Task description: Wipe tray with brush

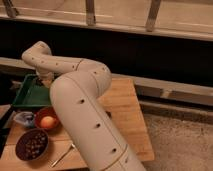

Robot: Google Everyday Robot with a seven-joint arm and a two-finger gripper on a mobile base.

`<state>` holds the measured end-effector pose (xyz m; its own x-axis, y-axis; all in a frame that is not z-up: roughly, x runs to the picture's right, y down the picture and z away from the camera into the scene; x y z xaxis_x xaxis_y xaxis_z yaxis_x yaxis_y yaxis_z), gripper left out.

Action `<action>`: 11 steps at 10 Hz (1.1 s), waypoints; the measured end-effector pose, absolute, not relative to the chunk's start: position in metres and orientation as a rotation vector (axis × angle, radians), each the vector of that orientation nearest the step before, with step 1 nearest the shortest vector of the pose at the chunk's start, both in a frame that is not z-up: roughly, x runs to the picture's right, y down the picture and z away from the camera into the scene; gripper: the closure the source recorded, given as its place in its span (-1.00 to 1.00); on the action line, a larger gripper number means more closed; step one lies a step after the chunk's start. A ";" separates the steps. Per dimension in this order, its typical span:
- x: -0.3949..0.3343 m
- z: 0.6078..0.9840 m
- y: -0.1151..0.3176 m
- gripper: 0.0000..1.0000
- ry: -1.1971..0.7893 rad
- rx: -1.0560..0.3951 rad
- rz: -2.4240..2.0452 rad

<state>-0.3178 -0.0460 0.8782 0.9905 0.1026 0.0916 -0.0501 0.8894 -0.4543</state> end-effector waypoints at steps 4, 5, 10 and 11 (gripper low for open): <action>-0.300 0.862 -0.007 1.00 -0.152 -0.536 0.054; -0.295 0.868 0.000 1.00 -0.146 -0.555 0.073; -0.273 0.897 -0.042 1.00 -0.203 -0.501 0.208; -0.276 0.897 -0.049 1.00 -0.229 -0.487 0.223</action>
<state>-0.2755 -0.0494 0.8975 0.9503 0.2645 0.1640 -0.1558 0.8605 -0.4850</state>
